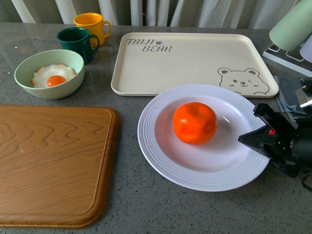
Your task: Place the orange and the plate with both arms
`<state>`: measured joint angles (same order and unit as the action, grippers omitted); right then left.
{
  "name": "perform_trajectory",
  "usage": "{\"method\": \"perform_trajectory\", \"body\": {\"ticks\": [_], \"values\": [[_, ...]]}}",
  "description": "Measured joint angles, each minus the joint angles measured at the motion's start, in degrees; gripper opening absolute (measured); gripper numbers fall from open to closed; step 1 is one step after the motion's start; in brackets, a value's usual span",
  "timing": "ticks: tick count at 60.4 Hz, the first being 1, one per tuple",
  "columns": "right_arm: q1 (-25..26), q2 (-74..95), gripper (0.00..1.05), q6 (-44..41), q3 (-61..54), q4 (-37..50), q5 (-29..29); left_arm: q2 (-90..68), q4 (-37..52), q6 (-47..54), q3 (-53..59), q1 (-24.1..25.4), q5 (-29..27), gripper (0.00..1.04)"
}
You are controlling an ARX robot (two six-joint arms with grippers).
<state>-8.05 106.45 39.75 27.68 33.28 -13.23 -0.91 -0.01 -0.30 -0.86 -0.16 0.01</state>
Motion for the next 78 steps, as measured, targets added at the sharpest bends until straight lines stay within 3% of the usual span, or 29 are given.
{"method": "perform_trajectory", "body": {"ticks": [17,39,56,78], "values": [[3.85,-7.98,0.03,-0.17,-3.43,-1.62,-4.66,0.0,0.0,0.0,0.0,0.0,0.0,0.96],[9.11,-15.1,0.03,-0.22,-4.72,-3.82,-6.1,0.0,0.0,0.0,0.0,0.0,0.0,0.96],[7.89,-15.04,0.03,1.57,-0.83,-4.22,-6.88,0.0,0.0,0.0,0.0,0.0,0.0,0.96],[4.74,0.15,0.03,5.77,19.21,-3.45,-5.38,0.0,0.0,0.0,0.0,0.0,0.0,0.96]]}}
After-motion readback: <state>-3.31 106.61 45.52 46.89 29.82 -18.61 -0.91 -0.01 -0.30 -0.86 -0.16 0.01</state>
